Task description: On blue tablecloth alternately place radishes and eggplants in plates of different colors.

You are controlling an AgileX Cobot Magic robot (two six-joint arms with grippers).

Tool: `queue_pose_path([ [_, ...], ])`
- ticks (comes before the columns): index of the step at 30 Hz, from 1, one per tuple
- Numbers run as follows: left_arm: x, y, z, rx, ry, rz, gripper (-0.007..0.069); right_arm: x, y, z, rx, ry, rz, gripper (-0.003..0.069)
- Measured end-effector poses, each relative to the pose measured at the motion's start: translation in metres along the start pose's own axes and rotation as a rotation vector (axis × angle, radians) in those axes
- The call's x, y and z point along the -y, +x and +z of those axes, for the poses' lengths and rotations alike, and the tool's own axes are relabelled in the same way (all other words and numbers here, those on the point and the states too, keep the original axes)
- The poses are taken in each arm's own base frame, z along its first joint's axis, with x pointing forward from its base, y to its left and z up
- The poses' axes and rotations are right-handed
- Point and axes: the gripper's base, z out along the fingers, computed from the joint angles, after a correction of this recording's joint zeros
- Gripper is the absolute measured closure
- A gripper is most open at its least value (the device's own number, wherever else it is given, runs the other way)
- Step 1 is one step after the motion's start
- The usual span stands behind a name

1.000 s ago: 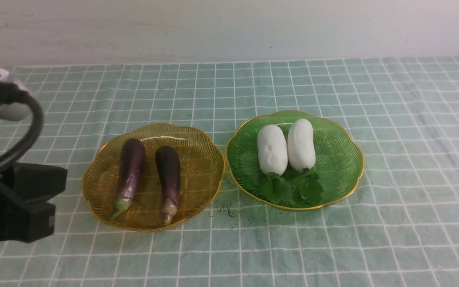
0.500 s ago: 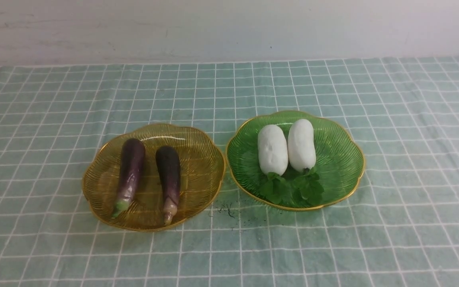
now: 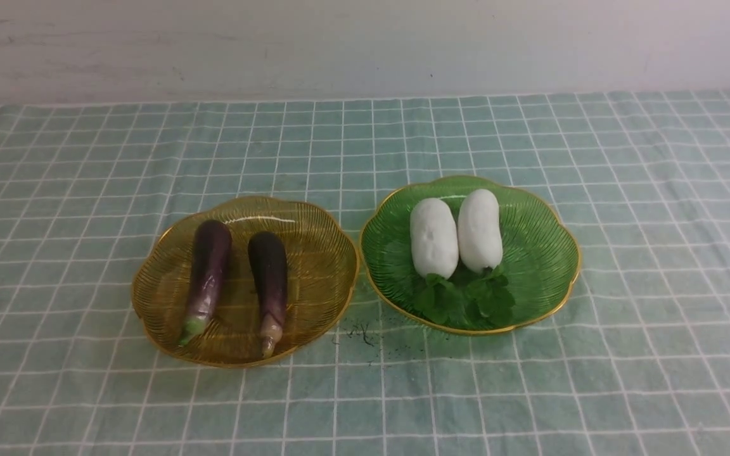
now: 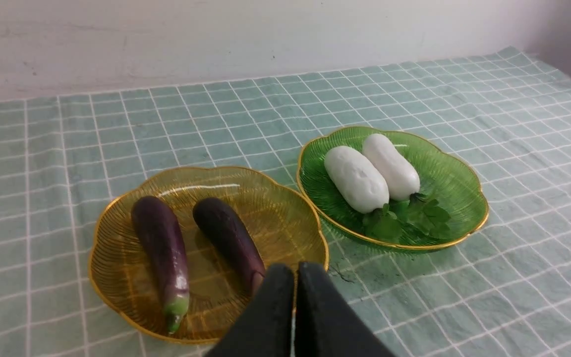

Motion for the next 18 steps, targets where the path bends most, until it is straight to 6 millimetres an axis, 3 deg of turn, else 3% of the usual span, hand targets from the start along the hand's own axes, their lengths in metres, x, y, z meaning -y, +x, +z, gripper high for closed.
queue_pose_path([
  [5,-0.005,0.019,0.008,0.087,-0.045,0.043,0.0632,0.0,0.0,0.0,-0.005,-0.001,0.0,0.0674],
  [6,-0.01,0.041,0.014,0.106,-0.094,0.06,0.0632,0.0,0.001,0.0,-0.014,-0.002,0.0,0.0674],
  [7,-0.01,0.042,0.013,0.122,-0.097,0.06,0.0632,0.0,0.001,0.0,-0.014,-0.002,0.0,0.0674],
  [8,-0.015,0.069,0.017,0.132,-0.159,0.063,0.0632,0.0,0.002,0.0,-0.019,-0.003,0.0,0.0674],
  [9,-0.015,0.068,0.017,0.136,-0.159,0.068,0.0632,0.0,0.002,0.0,-0.02,-0.003,0.0,0.0674],
  [11,-0.023,0.109,0.025,0.121,-0.257,0.078,0.0632,0.0,0.003,0.0,-0.028,-0.004,0.0,0.0674],
  [16,-0.032,0.156,0.039,0.015,-0.32,0.077,0.0632,0.0,0.003,0.0,-0.033,-0.005,0.0,0.0674],
  [18,-0.033,0.163,0.04,-0.012,-0.322,0.073,0.0632,0.0,0.003,0.0,-0.035,-0.005,0.0,0.0674],
])
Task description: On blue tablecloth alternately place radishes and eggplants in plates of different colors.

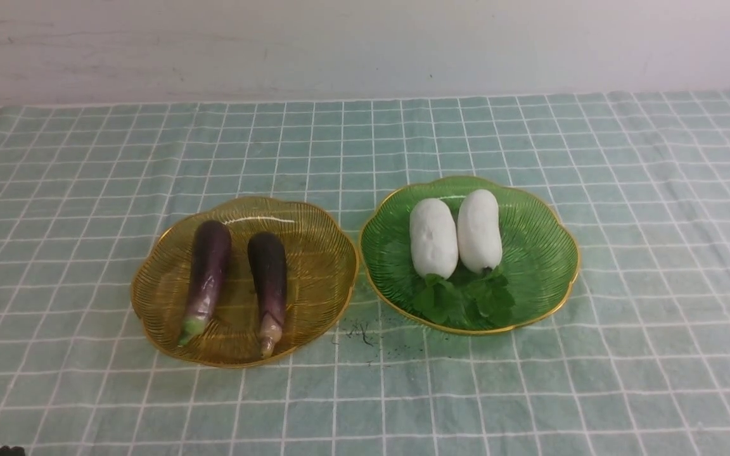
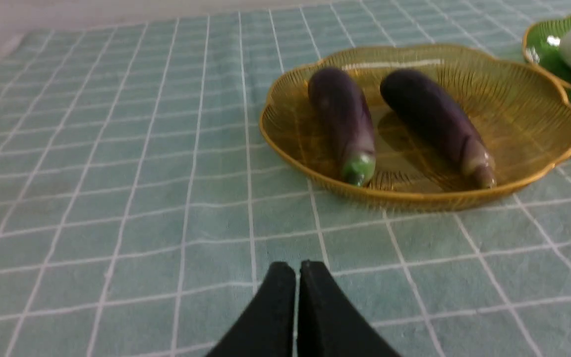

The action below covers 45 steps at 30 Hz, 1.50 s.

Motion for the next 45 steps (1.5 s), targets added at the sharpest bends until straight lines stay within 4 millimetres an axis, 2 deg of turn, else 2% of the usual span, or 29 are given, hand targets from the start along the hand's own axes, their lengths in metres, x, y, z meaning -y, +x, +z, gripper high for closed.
queue_pose_path([
  [28,0.0,0.004,0.0,-0.035,-0.001,-0.003,0.0632,0.0,0.0,0.0,-0.001,0.0,-0.001,0.0674],
  [33,0.0,0.004,0.0,-0.035,-0.001,-0.004,0.0632,-0.001,0.004,0.0,-0.039,-0.01,-0.113,0.0674],
  [37,0.0,0.004,0.0,-0.035,-0.001,-0.004,0.0632,0.001,0.031,-0.003,-0.2,0.023,-0.24,0.0674],
  [38,0.0,0.004,0.0,-0.035,-0.001,-0.004,0.0632,0.003,0.051,-0.007,-0.311,0.044,-0.276,0.0674],
  [40,0.0,0.004,0.0,-0.035,-0.001,-0.004,0.0632,0.005,0.064,-0.01,-0.378,0.058,-0.291,0.0674],
  [41,0.0,0.004,0.0,-0.035,-0.001,-0.004,0.0632,0.009,0.089,-0.017,-0.491,0.086,-0.302,0.0674],
  [45,0.0,0.004,0.0,-0.035,-0.001,-0.004,0.0632,0.014,0.133,-0.037,-0.695,0.143,-0.25,0.0674],
])
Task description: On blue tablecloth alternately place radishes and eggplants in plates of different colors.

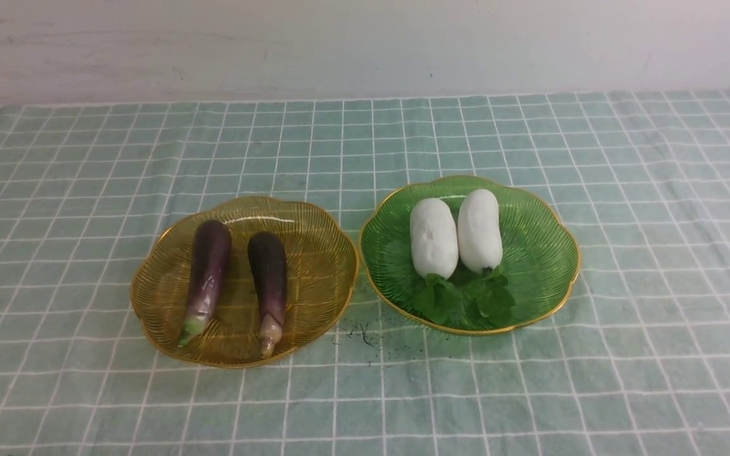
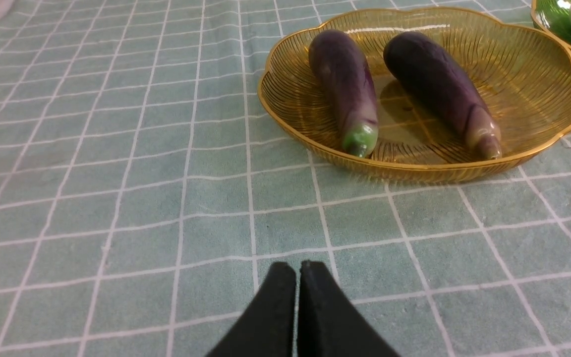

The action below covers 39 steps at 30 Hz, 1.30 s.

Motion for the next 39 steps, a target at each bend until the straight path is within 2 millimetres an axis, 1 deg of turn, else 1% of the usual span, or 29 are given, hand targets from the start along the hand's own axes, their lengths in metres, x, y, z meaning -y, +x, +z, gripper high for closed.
queue_pose_path([
  [2,0.0,0.0,0.0,0.0,0.0,0.0,0.0632,-0.0011,0.007,0.0009,-0.049,-0.003,0.047,0.0674],
  [5,0.0,0.0,0.0,0.0,0.0,0.0,0.0632,-0.0011,0.007,0.0007,-0.054,-0.003,0.075,0.0674],
  [39,0.0,0.0,0.0,0.0,0.0,0.0,0.0632,-0.0012,0.0073,0.0007,-0.056,-0.004,0.081,0.0674],
])
